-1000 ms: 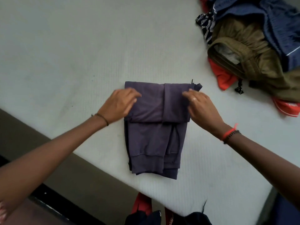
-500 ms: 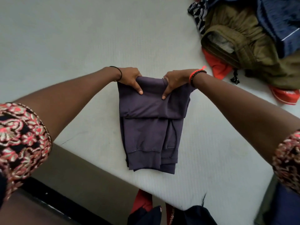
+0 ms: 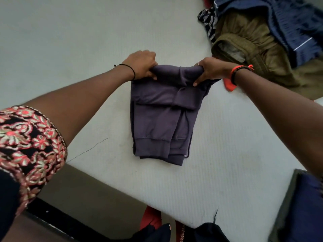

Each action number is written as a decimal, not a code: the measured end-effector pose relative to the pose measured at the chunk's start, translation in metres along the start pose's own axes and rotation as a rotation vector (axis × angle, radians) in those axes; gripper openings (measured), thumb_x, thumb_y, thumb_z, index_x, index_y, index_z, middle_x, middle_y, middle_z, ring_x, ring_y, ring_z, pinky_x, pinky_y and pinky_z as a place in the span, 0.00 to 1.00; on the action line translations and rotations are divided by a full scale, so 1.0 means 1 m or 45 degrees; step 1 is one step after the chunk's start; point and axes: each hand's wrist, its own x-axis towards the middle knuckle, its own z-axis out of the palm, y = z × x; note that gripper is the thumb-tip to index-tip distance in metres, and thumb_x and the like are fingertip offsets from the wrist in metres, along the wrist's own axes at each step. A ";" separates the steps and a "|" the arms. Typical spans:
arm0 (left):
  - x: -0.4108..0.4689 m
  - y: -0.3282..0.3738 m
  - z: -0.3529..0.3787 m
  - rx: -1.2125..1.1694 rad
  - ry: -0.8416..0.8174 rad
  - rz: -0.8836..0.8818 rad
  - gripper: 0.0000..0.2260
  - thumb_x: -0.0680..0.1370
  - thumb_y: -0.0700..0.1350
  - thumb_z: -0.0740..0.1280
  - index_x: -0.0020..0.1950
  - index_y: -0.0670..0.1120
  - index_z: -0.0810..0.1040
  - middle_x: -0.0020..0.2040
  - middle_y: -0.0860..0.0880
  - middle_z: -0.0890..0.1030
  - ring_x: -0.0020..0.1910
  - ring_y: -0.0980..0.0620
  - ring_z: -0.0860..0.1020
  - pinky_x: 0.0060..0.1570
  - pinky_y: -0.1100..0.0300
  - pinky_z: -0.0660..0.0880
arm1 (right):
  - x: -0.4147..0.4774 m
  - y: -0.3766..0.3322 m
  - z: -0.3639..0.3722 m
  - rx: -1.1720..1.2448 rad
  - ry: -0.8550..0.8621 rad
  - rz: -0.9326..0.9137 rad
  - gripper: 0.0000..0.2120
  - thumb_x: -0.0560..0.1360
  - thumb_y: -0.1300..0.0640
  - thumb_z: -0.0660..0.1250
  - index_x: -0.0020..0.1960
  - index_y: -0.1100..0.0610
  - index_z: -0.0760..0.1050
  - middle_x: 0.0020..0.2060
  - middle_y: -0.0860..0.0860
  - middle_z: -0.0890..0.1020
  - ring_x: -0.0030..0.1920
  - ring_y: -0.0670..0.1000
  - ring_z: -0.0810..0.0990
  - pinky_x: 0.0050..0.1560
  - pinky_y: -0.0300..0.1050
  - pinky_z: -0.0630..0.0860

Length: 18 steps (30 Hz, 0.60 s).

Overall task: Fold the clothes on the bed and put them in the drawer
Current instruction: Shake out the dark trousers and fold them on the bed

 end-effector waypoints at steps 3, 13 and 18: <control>-0.012 0.002 -0.017 0.116 0.267 0.056 0.12 0.78 0.47 0.66 0.57 0.42 0.79 0.52 0.39 0.73 0.50 0.39 0.71 0.45 0.50 0.65 | -0.019 -0.007 -0.015 -0.176 0.241 -0.052 0.18 0.68 0.54 0.75 0.57 0.55 0.76 0.49 0.56 0.81 0.52 0.58 0.77 0.46 0.45 0.69; -0.169 0.053 0.074 0.245 0.632 0.324 0.27 0.74 0.32 0.57 0.73 0.44 0.66 0.45 0.45 0.68 0.39 0.47 0.66 0.43 0.53 0.65 | -0.161 -0.029 0.146 -0.611 0.785 -0.481 0.21 0.70 0.63 0.58 0.63 0.61 0.70 0.45 0.57 0.74 0.41 0.58 0.72 0.41 0.51 0.63; -0.213 0.076 0.138 0.168 0.332 0.276 0.33 0.72 0.44 0.70 0.75 0.47 0.61 0.44 0.48 0.73 0.36 0.50 0.71 0.37 0.56 0.72 | -0.186 -0.029 0.223 -0.482 0.492 -0.350 0.32 0.66 0.63 0.72 0.69 0.61 0.69 0.51 0.56 0.76 0.45 0.56 0.77 0.43 0.49 0.76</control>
